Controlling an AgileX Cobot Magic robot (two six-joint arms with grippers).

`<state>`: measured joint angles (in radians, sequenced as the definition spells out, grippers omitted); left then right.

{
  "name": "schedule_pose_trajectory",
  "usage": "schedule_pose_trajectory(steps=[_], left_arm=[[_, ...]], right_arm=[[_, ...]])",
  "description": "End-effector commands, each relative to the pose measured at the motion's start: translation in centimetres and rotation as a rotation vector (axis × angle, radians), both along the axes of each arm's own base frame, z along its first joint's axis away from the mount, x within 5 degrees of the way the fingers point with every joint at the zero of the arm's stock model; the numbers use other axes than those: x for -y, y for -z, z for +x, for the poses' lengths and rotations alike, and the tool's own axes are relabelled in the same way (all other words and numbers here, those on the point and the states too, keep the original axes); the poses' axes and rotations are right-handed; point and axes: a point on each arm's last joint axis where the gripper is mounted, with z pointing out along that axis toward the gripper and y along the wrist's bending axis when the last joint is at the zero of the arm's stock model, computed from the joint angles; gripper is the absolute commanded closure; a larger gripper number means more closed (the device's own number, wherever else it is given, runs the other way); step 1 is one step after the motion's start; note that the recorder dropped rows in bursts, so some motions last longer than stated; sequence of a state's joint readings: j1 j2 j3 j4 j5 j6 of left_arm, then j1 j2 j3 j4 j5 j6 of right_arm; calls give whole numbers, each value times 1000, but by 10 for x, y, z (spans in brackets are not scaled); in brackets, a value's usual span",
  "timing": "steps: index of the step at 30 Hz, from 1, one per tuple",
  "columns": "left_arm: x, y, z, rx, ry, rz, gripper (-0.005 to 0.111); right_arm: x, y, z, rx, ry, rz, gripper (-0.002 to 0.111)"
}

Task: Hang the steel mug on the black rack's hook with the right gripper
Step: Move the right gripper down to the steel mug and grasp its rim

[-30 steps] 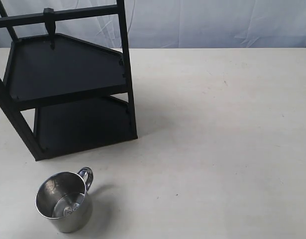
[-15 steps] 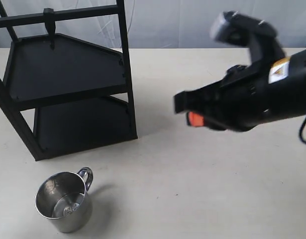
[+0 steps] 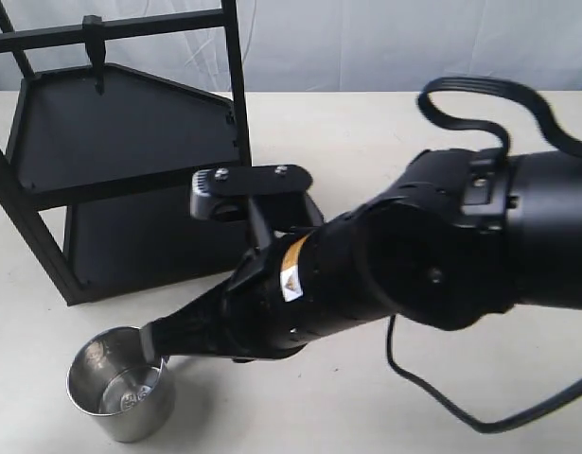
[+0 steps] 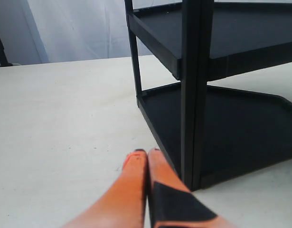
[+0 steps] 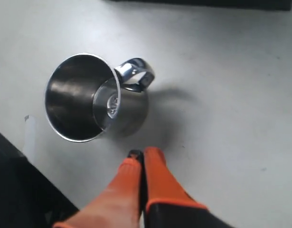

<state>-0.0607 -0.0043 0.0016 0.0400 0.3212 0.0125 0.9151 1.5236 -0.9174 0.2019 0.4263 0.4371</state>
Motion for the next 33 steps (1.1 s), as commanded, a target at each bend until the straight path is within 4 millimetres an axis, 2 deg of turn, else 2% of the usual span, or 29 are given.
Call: schedule_pose_trajectory(steps=[1, 2, 5, 7, 14, 19, 22, 25, 27, 29, 30, 32, 33], left_arm=[[0, -1, 0, 5, 2, -5, 107], [0, -1, 0, 5, 2, -5, 107], [0, -1, 0, 5, 2, -5, 107], [0, -1, 0, 5, 2, -5, 107], [0, -1, 0, 5, 2, -5, 107], [0, -1, 0, 5, 2, -5, 107], [0, -1, 0, 5, 2, -5, 107], [0, -1, 0, 5, 2, -5, 107], [0, -1, 0, 5, 2, -5, 107], [0, -1, 0, 5, 2, -5, 107], [0, -1, 0, 5, 2, -5, 107], [0, -1, 0, 5, 2, -5, 107], [0, -1, 0, 5, 2, -5, 107]], right_arm=[[-28, -8, 0, 86, -211, -35, 99], [-31, -9, 0, 77, -223, -33, 93], [-36, -11, 1, 41, -236, -47, 68], [-42, -9, 3, -7, -200, -23, 43], [-62, 24, 16, -73, -177, -61, 46], [-78, 39, 31, -75, -179, -85, 46], [-81, 45, 38, -62, -162, -122, 46], [-81, 62, 41, -83, -139, -182, 46], [-81, 70, 41, -101, -129, -198, 50], [-81, 72, 41, -106, -128, -202, 69], [-81, 72, 41, -111, -129, -207, 85], [-79, 70, 39, -133, -131, -219, 109], [-78, 69, 38, -137, -133, -222, 109]])
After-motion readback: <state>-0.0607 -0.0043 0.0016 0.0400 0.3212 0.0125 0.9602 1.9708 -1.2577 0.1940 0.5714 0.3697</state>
